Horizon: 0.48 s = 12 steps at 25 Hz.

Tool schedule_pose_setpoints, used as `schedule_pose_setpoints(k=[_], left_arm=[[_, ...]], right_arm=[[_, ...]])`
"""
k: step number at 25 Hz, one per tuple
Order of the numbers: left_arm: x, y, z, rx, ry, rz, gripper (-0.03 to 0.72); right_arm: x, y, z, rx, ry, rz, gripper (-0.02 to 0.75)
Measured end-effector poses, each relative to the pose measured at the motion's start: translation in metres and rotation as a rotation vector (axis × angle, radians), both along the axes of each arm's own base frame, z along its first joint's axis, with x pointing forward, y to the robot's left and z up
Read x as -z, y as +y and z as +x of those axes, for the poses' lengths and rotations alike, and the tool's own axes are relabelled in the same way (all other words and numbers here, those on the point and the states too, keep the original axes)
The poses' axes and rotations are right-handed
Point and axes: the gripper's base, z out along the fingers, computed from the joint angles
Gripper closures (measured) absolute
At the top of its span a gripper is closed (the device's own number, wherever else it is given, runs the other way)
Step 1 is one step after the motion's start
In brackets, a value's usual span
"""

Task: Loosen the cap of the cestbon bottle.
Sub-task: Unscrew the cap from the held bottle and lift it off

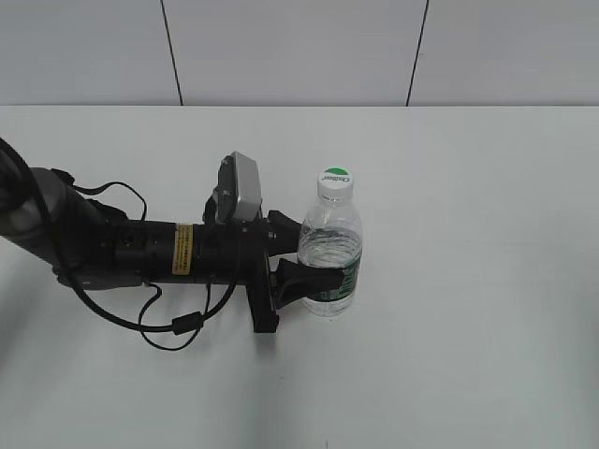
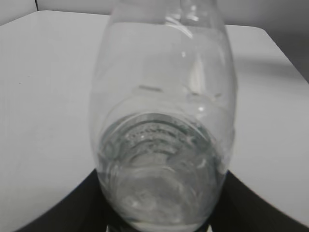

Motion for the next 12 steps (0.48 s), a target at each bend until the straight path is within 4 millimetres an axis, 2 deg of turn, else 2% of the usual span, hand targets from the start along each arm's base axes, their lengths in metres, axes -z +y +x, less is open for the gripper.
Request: schedule_pose_setpoints(k=[3,12], left_arm=[[0.000,0.000,0.000,0.000,0.000,0.000,0.337],[0.000,0.000,0.000,0.000,-0.001,0.002,0.337]], right_arm=[[-0.008,0.002,0.026,0.000,0.086,-0.006,0.162],[-0.020,0.008,0.104,-0.002,0.349,-0.018,0.299]])
